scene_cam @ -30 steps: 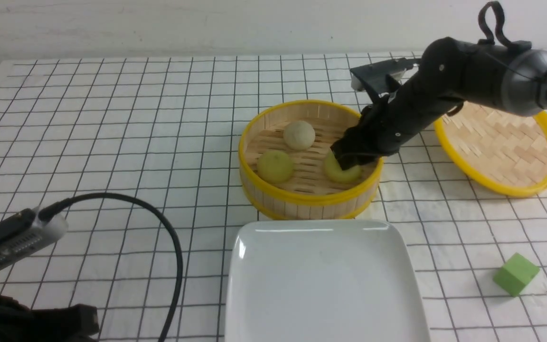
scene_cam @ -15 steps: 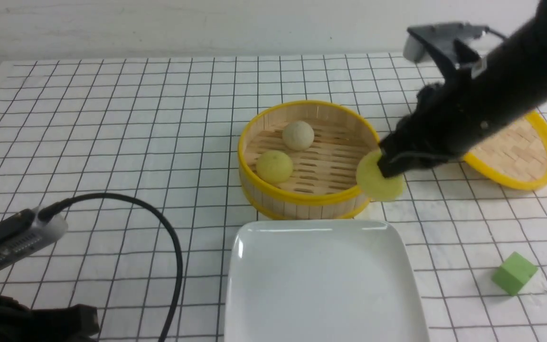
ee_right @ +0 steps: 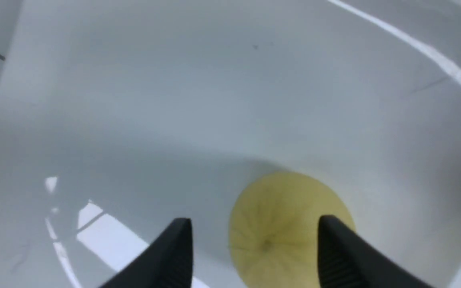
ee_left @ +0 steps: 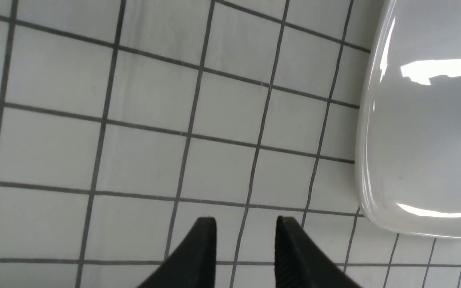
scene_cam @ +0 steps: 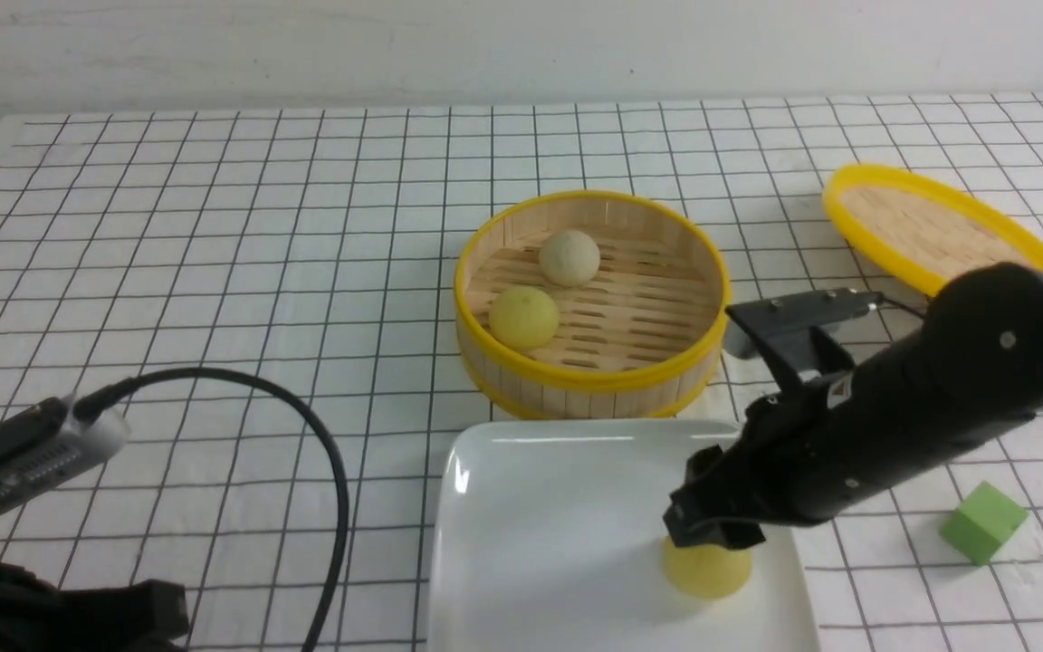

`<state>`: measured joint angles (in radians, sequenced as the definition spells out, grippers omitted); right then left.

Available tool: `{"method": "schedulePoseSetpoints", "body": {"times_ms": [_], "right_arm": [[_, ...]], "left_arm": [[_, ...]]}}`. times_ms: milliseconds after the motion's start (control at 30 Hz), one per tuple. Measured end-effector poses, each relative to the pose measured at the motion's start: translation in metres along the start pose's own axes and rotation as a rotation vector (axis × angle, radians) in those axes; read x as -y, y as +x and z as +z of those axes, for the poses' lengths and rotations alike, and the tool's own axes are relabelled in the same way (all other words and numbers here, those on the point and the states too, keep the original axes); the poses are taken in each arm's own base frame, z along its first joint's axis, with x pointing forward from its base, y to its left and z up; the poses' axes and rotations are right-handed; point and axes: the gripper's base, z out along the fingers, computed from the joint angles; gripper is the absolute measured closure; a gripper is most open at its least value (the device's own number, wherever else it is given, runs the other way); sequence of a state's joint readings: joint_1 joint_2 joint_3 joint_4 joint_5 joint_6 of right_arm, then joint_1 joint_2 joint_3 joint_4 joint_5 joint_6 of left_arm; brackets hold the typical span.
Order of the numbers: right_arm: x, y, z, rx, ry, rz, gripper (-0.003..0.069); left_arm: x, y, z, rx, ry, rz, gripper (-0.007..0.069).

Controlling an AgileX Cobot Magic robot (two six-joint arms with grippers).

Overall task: Put the steamed buns into the plate on the white-black tablecloth.
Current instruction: 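Move the steamed bun from the bamboo steamer onto the white plate with the right gripper, then reach into the bamboo steamer and grasp a bun with the left gripper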

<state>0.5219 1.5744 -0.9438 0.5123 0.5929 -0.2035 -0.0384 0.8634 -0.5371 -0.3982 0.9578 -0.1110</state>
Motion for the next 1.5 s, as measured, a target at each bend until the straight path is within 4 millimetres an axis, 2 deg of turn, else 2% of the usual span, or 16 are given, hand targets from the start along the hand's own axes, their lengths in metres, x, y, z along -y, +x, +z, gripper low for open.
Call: {"method": "schedulePoseSetpoints", "body": {"times_ms": [67, 200, 267, 300, 433, 600, 700, 733, 800, 900, 933, 967, 1100, 1233, 1400, 1500], "right_arm": [[-0.002, -0.009, -0.019, 0.011, -0.005, -0.016, 0.0211], [0.003, -0.010, -0.085, 0.051, 0.044, -0.037, 0.0451], [0.006, -0.004, -0.102, 0.051, 0.066, -0.039, 0.0532], [0.010, 0.014, -0.127, 0.042, 0.109, -0.040, 0.0637], [0.014, 0.054, -0.154, 0.053, 0.160, -0.041, 0.0672], [0.019, 0.107, -0.153, 0.063, 0.174, -0.044, 0.0673], [0.025, 0.123, -0.145, 0.062, 0.197, -0.049, 0.0671], [0.026, 0.124, -0.144, 0.058, 0.202, -0.051, 0.0671], [0.031, 0.129, -0.139, 0.042, 0.238, -0.066, 0.0669], [0.034, 0.128, -0.138, 0.057, 0.260, -0.080, 0.0666], [0.034, 0.128, -0.138, 0.061, 0.261, -0.081, 0.0666], [0.034, 0.126, -0.138, 0.078, 0.262, -0.081, 0.0665], [0.034, 0.124, -0.138, 0.101, 0.263, -0.085, 0.0664], [0.034, 0.124, -0.138, 0.102, 0.264, -0.082, 0.0659], [0.034, 0.124, -0.138, 0.102, 0.263, -0.082, 0.0657], [0.034, 0.124, -0.138, 0.103, 0.260, -0.080, 0.0656]], "left_arm": [[0.002, -0.004, -0.001, 0.007, 0.002, 0.000, 0.0384], [0.014, -0.029, -0.007, 0.028, 0.021, 0.041, 0.0421], [0.017, -0.036, -0.007, 0.027, 0.023, 0.058, 0.0446], [0.022, -0.049, -0.007, 0.008, 0.027, 0.070, 0.0509], [0.033, -0.070, -0.001, -0.048, 0.028, 0.080, 0.0609], [0.083, -0.102, 0.025, -0.097, 0.064, 0.230, 0.0622], [0.124, -0.120, 0.046, -0.091, 0.079, 0.306, 0.0588], [0.126, -0.122, 0.047, -0.089, 0.078, 0.303, 0.0584], [0.160, -0.143, 0.070, -0.077, 0.046, 0.324, 0.0495], [0.188, -0.167, 0.099, -0.046, -0.006, 0.351, 0.0375], [0.187, -0.168, 0.099, -0.045, -0.011, 0.356, 0.0375], [0.201, -0.180, 0.116, -0.033, -0.032, 0.381, 0.0298], [0.221, -0.199, 0.145, -0.021, -0.041, 0.412, 0.0197], [0.231, -0.213, 0.172, -0.016, -0.055, 0.428, 0.0172], [0.225, -0.216, 0.204, -0.044, -0.100, 0.440, 0.0216], [0.220, -0.214, 0.219, -0.074, -0.121, 0.433, 0.0335]]}}
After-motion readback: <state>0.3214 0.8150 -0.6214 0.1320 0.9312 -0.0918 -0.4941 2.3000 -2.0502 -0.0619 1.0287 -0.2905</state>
